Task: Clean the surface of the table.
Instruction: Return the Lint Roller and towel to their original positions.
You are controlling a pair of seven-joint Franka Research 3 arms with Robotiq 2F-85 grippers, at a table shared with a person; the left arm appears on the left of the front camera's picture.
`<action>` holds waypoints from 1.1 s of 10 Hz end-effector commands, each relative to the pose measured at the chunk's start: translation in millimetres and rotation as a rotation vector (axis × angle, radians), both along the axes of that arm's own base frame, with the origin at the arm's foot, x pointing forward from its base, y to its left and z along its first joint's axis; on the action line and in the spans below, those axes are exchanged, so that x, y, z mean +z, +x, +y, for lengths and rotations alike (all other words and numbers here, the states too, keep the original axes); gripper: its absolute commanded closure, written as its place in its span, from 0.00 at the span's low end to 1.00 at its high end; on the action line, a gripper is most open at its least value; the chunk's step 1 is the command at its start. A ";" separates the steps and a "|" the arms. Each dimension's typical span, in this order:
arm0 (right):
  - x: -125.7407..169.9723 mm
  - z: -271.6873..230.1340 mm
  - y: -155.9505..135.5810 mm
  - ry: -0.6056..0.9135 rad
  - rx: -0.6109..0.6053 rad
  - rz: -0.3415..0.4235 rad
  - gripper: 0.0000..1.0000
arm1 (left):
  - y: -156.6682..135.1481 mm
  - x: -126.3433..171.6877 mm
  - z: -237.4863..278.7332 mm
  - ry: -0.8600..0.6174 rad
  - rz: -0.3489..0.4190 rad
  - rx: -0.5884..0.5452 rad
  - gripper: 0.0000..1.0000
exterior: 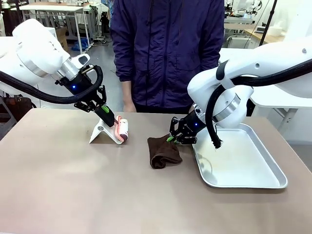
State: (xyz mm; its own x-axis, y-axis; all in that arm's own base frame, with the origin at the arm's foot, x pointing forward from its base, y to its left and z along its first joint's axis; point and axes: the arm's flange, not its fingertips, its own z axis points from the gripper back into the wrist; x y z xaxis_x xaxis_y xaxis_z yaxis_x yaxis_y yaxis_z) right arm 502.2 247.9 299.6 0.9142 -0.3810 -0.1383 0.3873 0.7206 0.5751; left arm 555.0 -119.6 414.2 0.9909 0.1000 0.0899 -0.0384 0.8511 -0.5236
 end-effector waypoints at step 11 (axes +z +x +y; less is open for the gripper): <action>1.4 -0.6 -1.0 0.024 -0.001 -0.012 0.88 | 7.8 3.5 -11.0 0.134 0.007 0.030 0.78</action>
State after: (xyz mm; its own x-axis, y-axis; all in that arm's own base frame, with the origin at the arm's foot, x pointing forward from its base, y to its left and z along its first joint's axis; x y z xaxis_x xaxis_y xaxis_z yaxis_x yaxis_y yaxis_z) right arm 502.2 247.9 299.7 0.9142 -0.3811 -0.1382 0.3873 0.7205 0.5752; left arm 558.7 -128.5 422.0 0.9891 0.1005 0.1078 -0.0412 0.8908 -0.4525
